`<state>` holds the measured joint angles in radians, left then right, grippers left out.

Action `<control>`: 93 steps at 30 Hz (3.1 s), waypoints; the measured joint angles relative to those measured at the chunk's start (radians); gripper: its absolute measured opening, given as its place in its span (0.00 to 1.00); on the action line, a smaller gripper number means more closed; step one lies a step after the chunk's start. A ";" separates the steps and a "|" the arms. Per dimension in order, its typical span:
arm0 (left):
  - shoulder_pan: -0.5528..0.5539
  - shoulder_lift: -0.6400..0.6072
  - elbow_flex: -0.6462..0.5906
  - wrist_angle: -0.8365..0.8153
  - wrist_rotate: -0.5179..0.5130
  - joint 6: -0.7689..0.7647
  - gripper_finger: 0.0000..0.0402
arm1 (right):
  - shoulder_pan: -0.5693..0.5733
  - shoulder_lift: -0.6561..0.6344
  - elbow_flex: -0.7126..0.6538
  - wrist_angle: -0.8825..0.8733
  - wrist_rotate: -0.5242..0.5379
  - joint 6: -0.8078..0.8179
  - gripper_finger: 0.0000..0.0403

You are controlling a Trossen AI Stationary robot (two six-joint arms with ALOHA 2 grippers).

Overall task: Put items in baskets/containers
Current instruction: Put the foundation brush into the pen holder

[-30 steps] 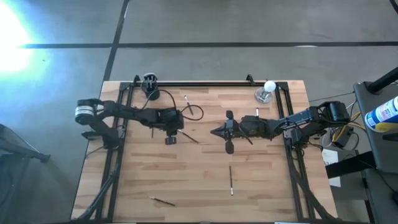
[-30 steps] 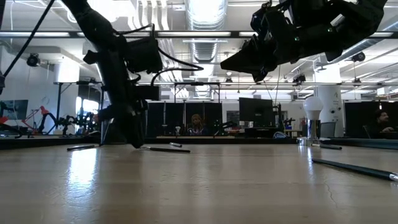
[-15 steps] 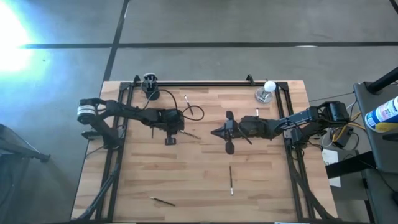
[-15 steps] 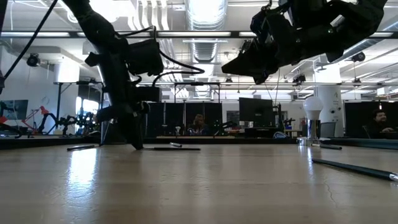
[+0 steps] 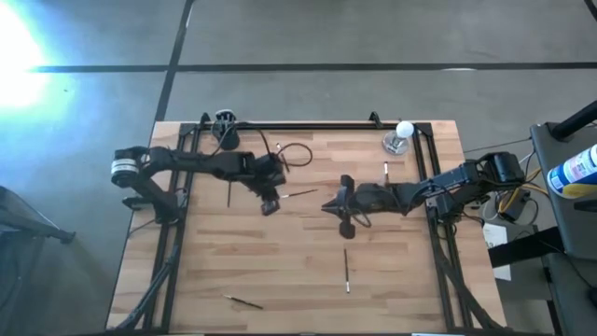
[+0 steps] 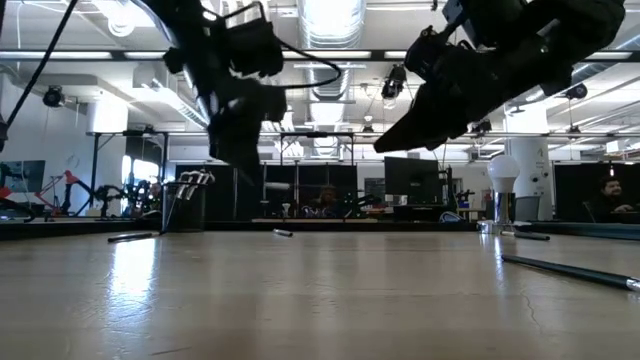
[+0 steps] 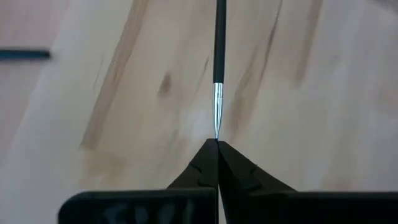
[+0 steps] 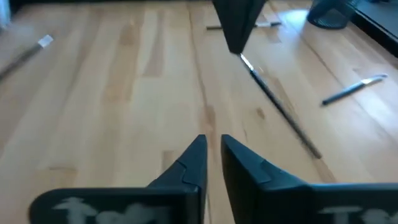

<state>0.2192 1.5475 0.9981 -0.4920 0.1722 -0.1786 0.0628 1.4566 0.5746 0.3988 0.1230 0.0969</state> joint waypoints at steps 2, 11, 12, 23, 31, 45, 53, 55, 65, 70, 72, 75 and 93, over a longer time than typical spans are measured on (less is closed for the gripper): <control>0.001 0.006 0.027 -0.002 0.025 -0.078 0.00 | 0.013 0.000 0.023 -0.054 0.049 -0.017 0.15; -0.005 0.025 0.096 0.025 0.134 -0.233 0.00 | 0.029 0.000 0.139 -0.251 0.207 -0.151 0.27; -0.005 0.025 0.099 0.032 0.143 -0.239 0.00 | 0.029 0.000 0.150 -0.272 0.225 -0.177 0.28; -0.006 0.025 0.117 0.040 0.174 -0.239 0.00 | 0.000 0.001 0.205 -0.377 0.269 -0.378 0.27; -0.006 0.025 0.127 0.053 0.193 -0.238 0.00 | -0.057 0.001 0.215 -0.375 0.199 -0.441 0.27; -0.005 0.025 0.129 0.072 0.206 -0.236 0.00 | -0.088 0.002 0.235 -0.427 0.100 -0.436 0.16; -0.005 0.025 0.134 0.074 0.227 -0.236 0.00 | -0.089 0.002 0.234 -0.434 0.083 -0.414 0.09; -0.005 0.025 0.138 0.081 0.229 -0.235 0.00 | -0.090 0.002 0.235 -0.450 0.083 -0.413 0.09; -0.005 0.025 0.143 0.080 0.233 -0.235 0.00 | -0.097 0.011 0.271 -0.496 0.086 -0.411 0.21; -0.005 0.025 0.143 0.080 0.233 -0.239 0.00 | -0.104 0.081 0.338 -0.597 0.082 -0.415 0.21; -0.005 0.025 0.143 0.081 0.233 -0.240 0.00 | -0.103 0.116 0.365 -0.639 0.081 -0.421 0.19; -0.005 0.025 0.143 0.080 0.231 -0.239 0.00 | -0.103 0.145 0.401 -0.658 0.080 -0.429 0.15; -0.042 -0.033 0.007 0.366 0.038 -0.116 0.15 | -0.129 -0.038 0.173 -0.422 -0.051 -0.229 0.02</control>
<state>0.1776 1.5149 1.0053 -0.1264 0.2098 -0.2949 -0.0667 1.4185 0.7481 -0.0232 0.0719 -0.1319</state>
